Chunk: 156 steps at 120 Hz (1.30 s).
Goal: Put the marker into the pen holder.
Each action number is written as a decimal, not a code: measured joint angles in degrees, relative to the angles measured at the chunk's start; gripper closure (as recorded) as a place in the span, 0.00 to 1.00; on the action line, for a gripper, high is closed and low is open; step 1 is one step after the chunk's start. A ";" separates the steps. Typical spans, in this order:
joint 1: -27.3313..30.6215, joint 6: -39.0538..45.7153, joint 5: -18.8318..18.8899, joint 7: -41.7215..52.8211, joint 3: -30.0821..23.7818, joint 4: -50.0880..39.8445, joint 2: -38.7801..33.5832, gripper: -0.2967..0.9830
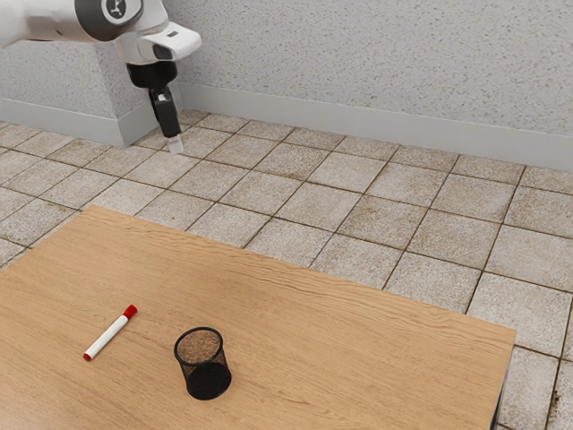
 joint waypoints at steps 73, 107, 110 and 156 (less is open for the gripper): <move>1.90 3.75 -3.10 -4.03 4.31 -30.43 -16.09 0.23; 2.40 20.52 7.56 -15.04 9.44 -48.82 -17.81 0.23; 2.48 21.97 8.85 -15.96 9.84 -49.19 -17.49 0.23; 2.12 36.58 10.23 -26.97 12.89 -52.43 -9.75 0.35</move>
